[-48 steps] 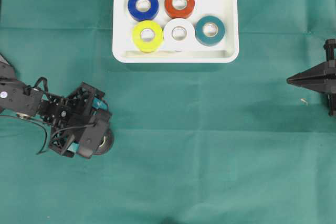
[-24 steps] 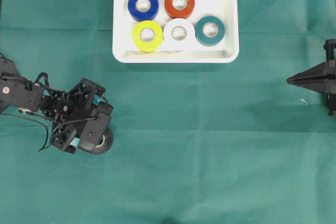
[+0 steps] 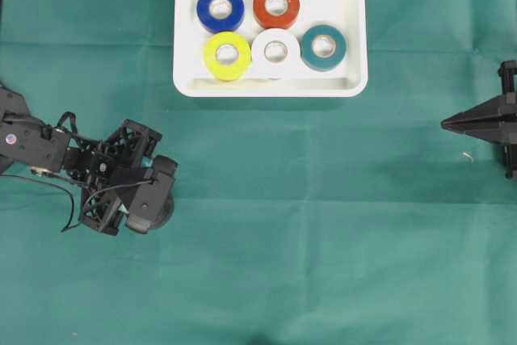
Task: Put the tape into the white case with the left arm.
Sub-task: 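Move the left gripper down to the black roll and grasp it, then lift the black roll and carry it into the case's upper right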
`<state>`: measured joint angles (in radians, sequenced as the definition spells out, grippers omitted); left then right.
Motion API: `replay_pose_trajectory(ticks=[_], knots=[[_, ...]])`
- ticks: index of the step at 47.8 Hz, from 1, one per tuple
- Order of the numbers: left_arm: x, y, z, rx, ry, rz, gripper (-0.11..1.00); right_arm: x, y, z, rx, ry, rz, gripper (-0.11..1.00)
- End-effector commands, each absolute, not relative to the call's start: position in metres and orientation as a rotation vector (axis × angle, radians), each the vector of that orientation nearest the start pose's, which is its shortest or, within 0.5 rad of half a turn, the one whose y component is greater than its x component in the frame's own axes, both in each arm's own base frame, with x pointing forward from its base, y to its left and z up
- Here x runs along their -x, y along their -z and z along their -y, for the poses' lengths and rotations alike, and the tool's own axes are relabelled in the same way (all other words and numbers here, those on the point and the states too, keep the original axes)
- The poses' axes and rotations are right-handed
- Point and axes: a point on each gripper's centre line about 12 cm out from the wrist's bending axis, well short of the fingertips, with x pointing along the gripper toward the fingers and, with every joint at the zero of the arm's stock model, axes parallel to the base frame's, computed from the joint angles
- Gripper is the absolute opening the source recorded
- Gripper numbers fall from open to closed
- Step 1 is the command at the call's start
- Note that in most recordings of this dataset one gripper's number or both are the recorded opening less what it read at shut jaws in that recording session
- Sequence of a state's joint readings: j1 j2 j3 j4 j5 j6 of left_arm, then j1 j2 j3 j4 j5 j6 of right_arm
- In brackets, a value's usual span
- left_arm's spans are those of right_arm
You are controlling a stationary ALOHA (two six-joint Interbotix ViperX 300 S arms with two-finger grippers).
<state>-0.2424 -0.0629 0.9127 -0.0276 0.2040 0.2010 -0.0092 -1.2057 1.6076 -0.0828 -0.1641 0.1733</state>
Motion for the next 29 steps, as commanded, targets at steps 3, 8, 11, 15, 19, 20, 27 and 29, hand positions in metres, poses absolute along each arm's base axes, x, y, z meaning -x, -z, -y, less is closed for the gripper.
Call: replay_pose_trajectory(ticks=[3, 8, 11, 15, 19, 20, 27, 29], knots=[[-0.296, -0.112, 0.074, -0.279, 0.315, -0.988, 0.22, -0.134, -0.148, 0.0, -0.094, 0.006, -0.231, -0.09], [-0.3, -0.118, 0.076, -0.277, 0.316, -0.97, 0.22, -0.134, -0.148, 0.0, -0.094, 0.006, -0.232, -0.09], [-0.304, -0.124, 0.078, -0.276, 0.317, -0.948, 0.22, -0.134, -0.148, 0.0, -0.094, 0.007, -0.231, -0.09], [-0.312, -0.136, 0.082, -0.276, 0.321, -0.914, 0.22, -0.134, -0.148, 0.0, -0.094, 0.007, -0.229, -0.09], [-0.318, -0.147, 0.085, -0.275, 0.324, -0.895, 0.22, -0.134, -0.148, 0.0, -0.094, 0.007, -0.229, -0.09], [-0.319, -0.15, 0.085, -0.274, 0.325, -0.894, 0.22, -0.134, -0.148, 0.0, -0.094, 0.008, -0.232, -0.09], [-0.328, -0.17, 0.089, -0.276, 0.331, -0.89, 0.22, -0.134, -0.148, 0.0, -0.094, 0.007, -0.229, -0.09], [-0.33, -0.174, 0.09, -0.279, 0.333, -0.893, 0.22, -0.134, -0.148, 0.0, -0.096, 0.008, -0.229, -0.09]])
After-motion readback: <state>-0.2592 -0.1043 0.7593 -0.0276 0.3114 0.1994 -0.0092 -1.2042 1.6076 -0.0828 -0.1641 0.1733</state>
